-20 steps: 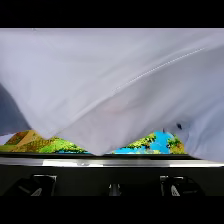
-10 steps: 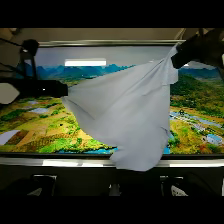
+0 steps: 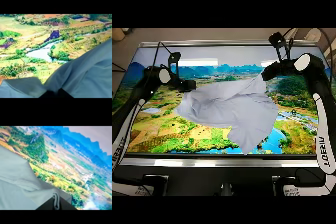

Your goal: Fold the shirts.

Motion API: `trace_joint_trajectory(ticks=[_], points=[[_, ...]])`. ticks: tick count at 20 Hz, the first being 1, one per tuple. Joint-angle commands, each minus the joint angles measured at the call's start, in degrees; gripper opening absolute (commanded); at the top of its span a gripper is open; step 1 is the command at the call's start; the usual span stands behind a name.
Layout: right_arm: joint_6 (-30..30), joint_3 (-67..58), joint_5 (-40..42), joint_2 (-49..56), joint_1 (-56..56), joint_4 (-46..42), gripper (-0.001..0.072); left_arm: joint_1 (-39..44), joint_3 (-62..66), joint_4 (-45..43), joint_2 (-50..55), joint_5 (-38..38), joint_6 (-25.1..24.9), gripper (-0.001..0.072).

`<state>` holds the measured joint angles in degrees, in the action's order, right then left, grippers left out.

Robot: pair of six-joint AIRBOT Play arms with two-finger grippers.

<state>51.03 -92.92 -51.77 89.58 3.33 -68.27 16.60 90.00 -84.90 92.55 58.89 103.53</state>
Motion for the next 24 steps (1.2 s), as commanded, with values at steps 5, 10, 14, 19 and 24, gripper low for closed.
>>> trace_joint_trajectory(ticks=[5, 10, 14, 19, 24], points=[[3.34, -0.04, -15.10, -1.16, -4.13, -13.16, 0.0541, -9.33, 5.81, -0.17, 5.01, 19.06, -9.14, 0.0704], [3.17, 5.44, -36.24, -1.44, -17.51, -12.22, 0.0482, -22.16, -4.33, 5.22, 0.98, 23.37, -9.07, 0.0487], [2.25, 10.71, -38.36, -1.64, -19.17, -7.93, 0.0483, -23.93, -14.05, 14.27, 1.25, 14.71, -9.05, 0.0488], [2.25, 11.52, -39.21, -1.68, -19.19, -6.01, 0.0495, -22.73, -15.47, 17.00, 3.63, 8.02, -9.09, 0.0488], [2.27, 12.90, -38.95, -1.75, -19.17, -5.81, 0.0504, -22.25, -15.45, 17.00, 3.96, 3.37, -9.03, 0.0487]])
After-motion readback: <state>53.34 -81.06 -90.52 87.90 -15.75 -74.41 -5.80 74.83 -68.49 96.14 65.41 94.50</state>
